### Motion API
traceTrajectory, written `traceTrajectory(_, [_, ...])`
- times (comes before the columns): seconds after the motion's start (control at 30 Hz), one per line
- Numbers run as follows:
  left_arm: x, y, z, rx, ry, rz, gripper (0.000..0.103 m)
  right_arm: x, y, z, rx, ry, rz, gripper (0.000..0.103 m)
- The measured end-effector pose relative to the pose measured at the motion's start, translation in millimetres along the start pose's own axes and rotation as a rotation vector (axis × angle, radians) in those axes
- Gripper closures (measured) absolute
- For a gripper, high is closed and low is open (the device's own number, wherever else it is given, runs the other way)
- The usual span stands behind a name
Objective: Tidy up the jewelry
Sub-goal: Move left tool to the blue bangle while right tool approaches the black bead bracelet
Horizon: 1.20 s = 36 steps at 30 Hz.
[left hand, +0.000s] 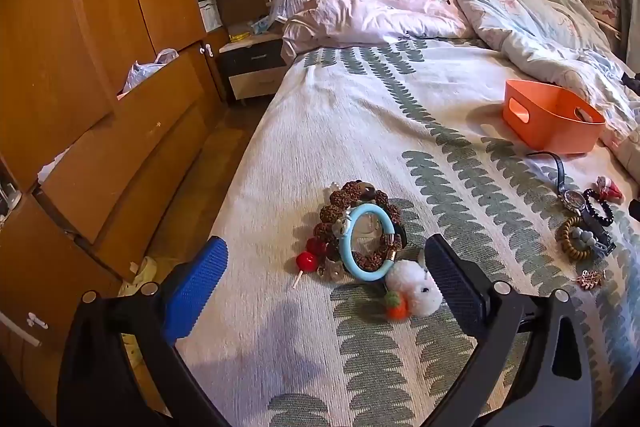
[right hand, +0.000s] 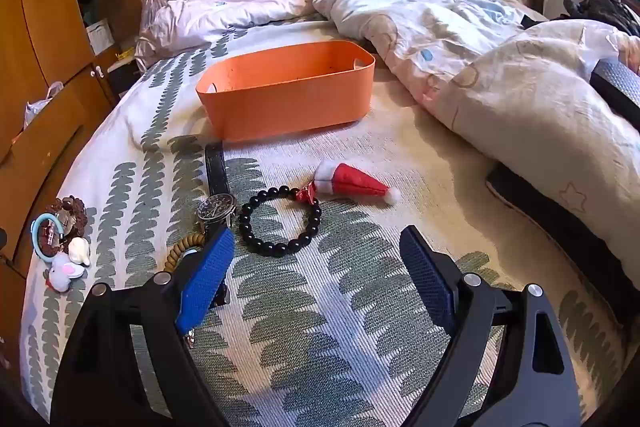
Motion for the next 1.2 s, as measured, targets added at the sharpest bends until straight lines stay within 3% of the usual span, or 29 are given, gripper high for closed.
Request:
traceTrajectory(0.6, [-6,-3,-3,-0.01,0.019,-0.02,0.005,-19,26,-17,-0.057,-0.001,-0.01,0.017])
traceTrajectory(0.77, [-2,-8,-8,-0.018,0.026,-0.015,0.005,-21,29,-18,-0.055,-0.002,-0.017,0.009])
traceTrajectory(1.2, [-11,-2,-21,-0.083,0.053,0.006,0.005,-35,32,-39,-0.022,0.036,0.04,0.007])
Point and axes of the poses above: each gripper's, at about its wrist camera, not at the fingertips, and x roughly the way its jaws point, y to its left, z to its top, the point moved 2 cm from there along x, roughly the way its jaws point, and after that the axes turned 7 degrees about y, right-handed, at the moved point
